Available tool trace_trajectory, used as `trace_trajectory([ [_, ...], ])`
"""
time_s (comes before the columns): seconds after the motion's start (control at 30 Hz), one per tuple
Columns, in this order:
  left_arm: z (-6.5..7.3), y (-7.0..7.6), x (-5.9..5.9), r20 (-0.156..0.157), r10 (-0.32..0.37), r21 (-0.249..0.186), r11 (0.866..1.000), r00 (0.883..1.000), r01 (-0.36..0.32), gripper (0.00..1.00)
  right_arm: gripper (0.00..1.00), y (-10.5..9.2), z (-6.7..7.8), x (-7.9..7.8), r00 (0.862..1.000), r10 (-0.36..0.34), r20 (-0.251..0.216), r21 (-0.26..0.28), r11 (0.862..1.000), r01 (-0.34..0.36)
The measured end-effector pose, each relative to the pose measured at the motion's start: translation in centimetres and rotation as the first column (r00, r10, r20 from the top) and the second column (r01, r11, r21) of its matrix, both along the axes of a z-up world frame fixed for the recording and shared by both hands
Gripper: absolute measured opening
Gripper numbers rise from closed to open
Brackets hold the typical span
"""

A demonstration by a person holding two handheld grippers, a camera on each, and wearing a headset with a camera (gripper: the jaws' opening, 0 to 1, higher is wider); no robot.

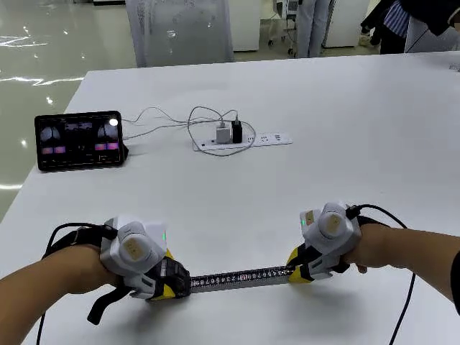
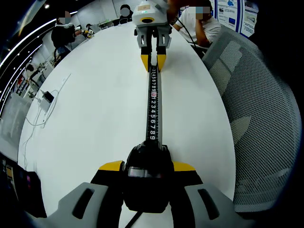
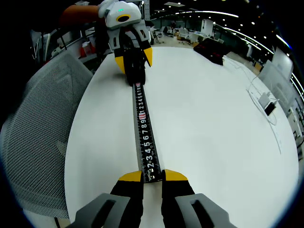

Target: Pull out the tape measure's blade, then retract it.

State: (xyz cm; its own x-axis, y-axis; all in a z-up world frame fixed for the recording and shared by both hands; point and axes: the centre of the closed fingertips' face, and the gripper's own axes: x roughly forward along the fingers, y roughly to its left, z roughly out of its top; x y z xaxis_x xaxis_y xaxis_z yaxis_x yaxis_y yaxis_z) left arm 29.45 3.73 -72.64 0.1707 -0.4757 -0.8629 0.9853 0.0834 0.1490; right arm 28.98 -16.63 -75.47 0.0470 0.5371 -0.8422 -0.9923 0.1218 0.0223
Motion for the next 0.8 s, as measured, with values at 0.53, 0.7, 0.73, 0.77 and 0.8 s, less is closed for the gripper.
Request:
trace_trajectory([
  [0.53, 0.0, 0.0, 0.0, 0.002, 0.000, -0.001, 1.000, 1.000, 0.000, 0.32, 0.10, -0.6, 0.1, 0.0, 1.000, -0.006, -0.001, -0.005, 1.000, 0.006],
  [0.7, 0.1, 0.1, 0.0, 0.002, -0.001, -0.001, 1.000, 1.000, 0.001, 0.32, 0.10, -0.9, 0.1, 0.0, 1.000, -0.011, -0.003, -0.006, 1.000, 0.011],
  [0.73, 0.1, 0.1, 0.0, 0.002, -0.001, 0.000, 1.000, 1.000, 0.001, 0.32, 0.10, -1.0, 0.1, 0.0, 1.000, -0.011, -0.003, -0.007, 1.000, 0.010],
  [0.77, 0.1, 0.1, 0.0, 0.002, -0.001, -0.001, 1.000, 1.000, 0.001, 0.32, 0.10, -1.0, 0.1, 0.0, 1.000, -0.010, -0.003, -0.008, 1.000, 0.010],
  [0.8, 0.1, 0.0, 0.0, 0.002, -0.001, -0.001, 1.000, 1.000, 0.001, 0.32, 0.10, -1.0, 0.1, 0.0, 1.000, -0.010, -0.003, -0.009, 1.000, 0.009],
])
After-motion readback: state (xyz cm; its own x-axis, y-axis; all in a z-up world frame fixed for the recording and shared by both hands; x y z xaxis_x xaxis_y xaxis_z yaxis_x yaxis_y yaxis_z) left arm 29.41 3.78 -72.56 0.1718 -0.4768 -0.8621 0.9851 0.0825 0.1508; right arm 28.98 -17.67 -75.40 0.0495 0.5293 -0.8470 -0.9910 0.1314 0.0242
